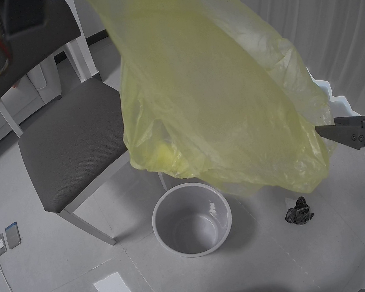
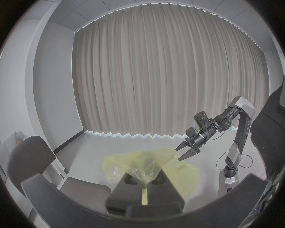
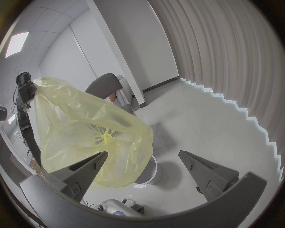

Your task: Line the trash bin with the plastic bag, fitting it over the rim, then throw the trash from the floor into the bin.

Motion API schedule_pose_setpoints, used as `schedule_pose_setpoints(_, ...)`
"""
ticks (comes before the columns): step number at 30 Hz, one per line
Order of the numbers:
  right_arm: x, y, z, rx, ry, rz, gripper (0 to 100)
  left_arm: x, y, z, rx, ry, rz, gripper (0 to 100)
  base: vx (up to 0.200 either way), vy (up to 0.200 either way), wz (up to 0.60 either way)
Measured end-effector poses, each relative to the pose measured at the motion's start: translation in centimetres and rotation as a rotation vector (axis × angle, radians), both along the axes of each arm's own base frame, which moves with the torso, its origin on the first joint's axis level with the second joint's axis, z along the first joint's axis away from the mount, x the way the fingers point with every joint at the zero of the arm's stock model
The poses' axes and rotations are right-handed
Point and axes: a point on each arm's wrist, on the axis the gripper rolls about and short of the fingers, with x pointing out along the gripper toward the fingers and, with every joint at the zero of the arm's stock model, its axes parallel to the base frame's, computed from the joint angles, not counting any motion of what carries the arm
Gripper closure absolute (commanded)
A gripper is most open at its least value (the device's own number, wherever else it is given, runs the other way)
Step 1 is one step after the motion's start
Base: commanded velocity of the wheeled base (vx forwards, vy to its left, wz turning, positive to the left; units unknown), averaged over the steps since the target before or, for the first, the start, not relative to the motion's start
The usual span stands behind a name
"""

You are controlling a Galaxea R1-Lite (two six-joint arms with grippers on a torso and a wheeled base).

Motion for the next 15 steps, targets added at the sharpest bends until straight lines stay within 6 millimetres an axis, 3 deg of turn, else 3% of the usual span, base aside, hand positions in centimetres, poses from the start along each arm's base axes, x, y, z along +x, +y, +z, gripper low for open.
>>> schedule_pose_setpoints(13,3.5,1.3,-0.7,-0.007,0.004,-0.023,0,0.1,-0.3,0.1,-0.012,-0.005,-0.007,100,0.000,0.000,0.00)
schedule_pose_setpoints(14,3.7,1.4,-0.9,-0.012,0.012,-0.023,100,0.1,-0.3,0.1,-0.012,-0.005,-0.006,100,0.000,0.000,0.00)
schedule_pose_setpoints(15,3.8,1.4,-1.0,-0.013,0.016,-0.023,100,0.1,-0.3,0.1,-0.012,-0.005,-0.006,100,0.000,0.000,0.00)
